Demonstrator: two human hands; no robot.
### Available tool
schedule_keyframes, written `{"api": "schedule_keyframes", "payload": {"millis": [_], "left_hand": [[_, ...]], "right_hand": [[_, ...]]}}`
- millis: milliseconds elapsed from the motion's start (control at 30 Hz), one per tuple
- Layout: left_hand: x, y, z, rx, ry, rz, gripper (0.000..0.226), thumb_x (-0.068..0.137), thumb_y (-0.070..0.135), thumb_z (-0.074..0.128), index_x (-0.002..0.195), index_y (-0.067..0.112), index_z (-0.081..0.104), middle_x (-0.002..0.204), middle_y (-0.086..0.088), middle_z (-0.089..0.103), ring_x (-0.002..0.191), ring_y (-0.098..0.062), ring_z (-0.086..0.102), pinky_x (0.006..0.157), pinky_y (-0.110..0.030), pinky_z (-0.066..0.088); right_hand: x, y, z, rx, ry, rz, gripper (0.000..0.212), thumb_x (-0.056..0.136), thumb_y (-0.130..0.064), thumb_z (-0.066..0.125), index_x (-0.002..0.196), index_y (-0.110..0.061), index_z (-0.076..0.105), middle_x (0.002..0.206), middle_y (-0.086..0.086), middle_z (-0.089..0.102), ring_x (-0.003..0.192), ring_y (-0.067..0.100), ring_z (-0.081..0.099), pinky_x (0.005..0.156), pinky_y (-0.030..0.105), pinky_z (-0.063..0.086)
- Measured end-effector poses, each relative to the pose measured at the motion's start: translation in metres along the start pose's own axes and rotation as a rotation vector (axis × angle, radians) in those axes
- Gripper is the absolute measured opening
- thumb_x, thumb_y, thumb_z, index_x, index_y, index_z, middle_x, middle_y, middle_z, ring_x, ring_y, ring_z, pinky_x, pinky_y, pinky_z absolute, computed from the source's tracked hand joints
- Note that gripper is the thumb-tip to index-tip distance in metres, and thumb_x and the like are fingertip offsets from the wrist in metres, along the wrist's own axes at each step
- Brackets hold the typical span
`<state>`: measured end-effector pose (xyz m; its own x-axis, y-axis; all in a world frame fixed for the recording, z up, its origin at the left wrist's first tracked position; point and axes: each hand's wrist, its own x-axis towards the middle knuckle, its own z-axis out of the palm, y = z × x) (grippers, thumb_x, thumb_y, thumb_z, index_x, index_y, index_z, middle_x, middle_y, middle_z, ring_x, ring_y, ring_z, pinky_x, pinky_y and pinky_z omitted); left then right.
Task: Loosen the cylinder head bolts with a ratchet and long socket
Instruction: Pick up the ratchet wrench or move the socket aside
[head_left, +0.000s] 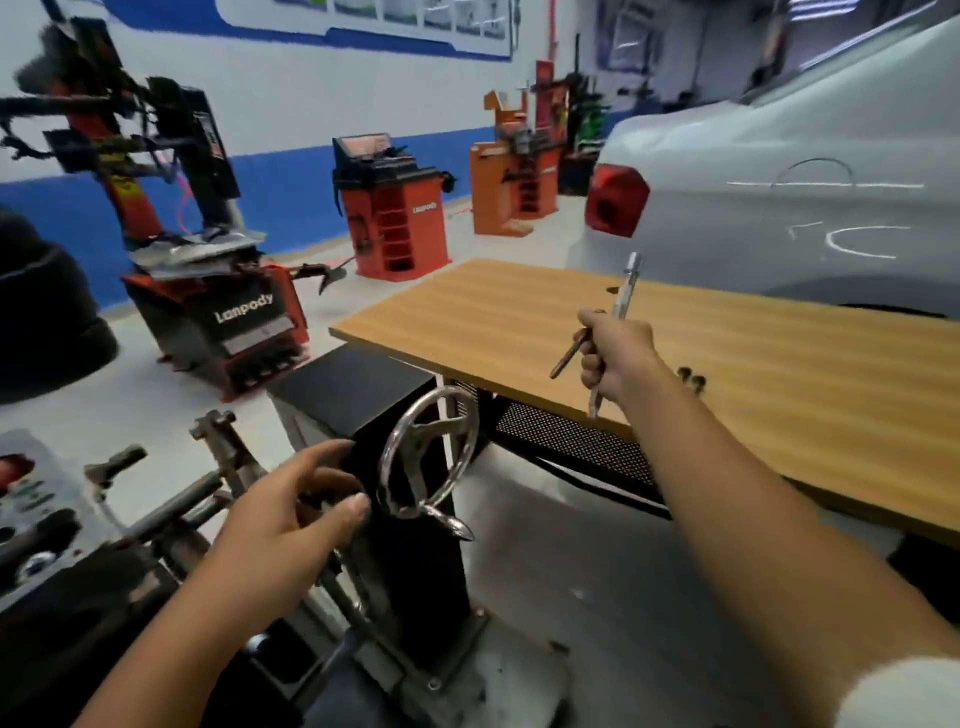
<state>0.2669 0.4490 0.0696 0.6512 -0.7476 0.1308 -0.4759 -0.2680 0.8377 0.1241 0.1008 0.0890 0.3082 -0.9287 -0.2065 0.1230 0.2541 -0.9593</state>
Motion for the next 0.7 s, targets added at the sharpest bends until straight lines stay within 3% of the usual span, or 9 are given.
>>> {"api": "schedule_keyframes", "payload": {"millis": [67,200,267,400,500,633,700], "left_hand": [[0.004,0.001,0.007,-0.021,-0.026,-0.004,0.044,0.095,0.017,0.074,0.133,0.037,0.064,0.11,0.007,0.076,0.079,-0.018,0.076,0.062,-0.031,0.059],[0.017,-0.001,0.018,-0.09,-0.054,0.01,0.034,0.097,0.017,0.072,0.122,0.04,0.068,0.104,0.012,0.078,0.078,-0.018,0.077,0.061,-0.032,0.059],[0.022,-0.003,0.026,-0.133,-0.064,0.009,0.032,0.097,0.014,0.072,0.12,0.037,0.07,0.103,0.004,0.079,0.074,-0.019,0.076,0.061,-0.032,0.058],[0.03,-0.005,0.043,-0.189,-0.071,-0.006,0.03,0.098,0.014,0.071,0.117,0.037,0.07,0.099,0.004,0.078,0.071,-0.02,0.076,0.062,-0.036,0.056],[0.031,-0.006,0.053,-0.232,-0.097,-0.004,0.029,0.098,0.018,0.071,0.115,0.042,0.069,0.1,0.011,0.077,0.074,-0.018,0.076,0.063,-0.032,0.056],[0.029,-0.009,0.071,-0.295,-0.1,-0.022,0.028,0.099,0.018,0.071,0.116,0.04,0.07,0.098,0.013,0.075,0.075,-0.02,0.076,0.061,-0.028,0.056],[0.026,-0.011,0.08,-0.317,-0.107,-0.032,0.028,0.099,0.015,0.07,0.115,0.038,0.07,0.094,0.014,0.075,0.072,-0.019,0.075,0.059,-0.025,0.056]], "right_hand": [[0.033,-0.003,-0.052,-0.122,0.105,0.056,0.024,0.099,-0.022,0.064,0.08,-0.01,0.06,0.053,0.001,0.048,0.034,0.011,0.033,0.039,0.02,0.026],[0.071,0.005,-0.132,-0.313,0.231,0.198,0.022,0.101,-0.023,0.062,0.082,-0.013,0.058,0.049,-0.001,0.048,0.034,0.009,0.032,0.035,0.019,0.028],[0.082,0.012,-0.155,-0.324,0.269,0.263,0.021,0.102,-0.024,0.06,0.083,-0.014,0.057,0.049,-0.001,0.047,0.033,0.008,0.031,0.033,0.019,0.027],[0.095,0.024,-0.172,-0.288,0.353,0.32,0.009,0.104,-0.02,0.058,0.102,-0.011,0.061,0.07,0.004,0.052,0.046,0.011,0.035,0.031,0.019,0.029],[0.097,0.032,-0.172,-0.287,0.407,0.295,0.01,0.103,-0.01,0.053,0.108,-0.007,0.061,0.072,0.006,0.054,0.048,0.011,0.037,0.032,0.018,0.029],[0.101,0.039,-0.165,-0.308,0.459,0.282,0.018,0.094,-0.013,0.071,0.111,-0.008,0.064,0.075,0.009,0.06,0.048,0.014,0.044,0.038,0.023,0.035],[0.105,0.04,-0.16,-0.315,0.502,0.263,0.019,0.094,-0.016,0.071,0.111,-0.01,0.066,0.076,0.009,0.063,0.048,0.014,0.046,0.04,0.024,0.037]]}}
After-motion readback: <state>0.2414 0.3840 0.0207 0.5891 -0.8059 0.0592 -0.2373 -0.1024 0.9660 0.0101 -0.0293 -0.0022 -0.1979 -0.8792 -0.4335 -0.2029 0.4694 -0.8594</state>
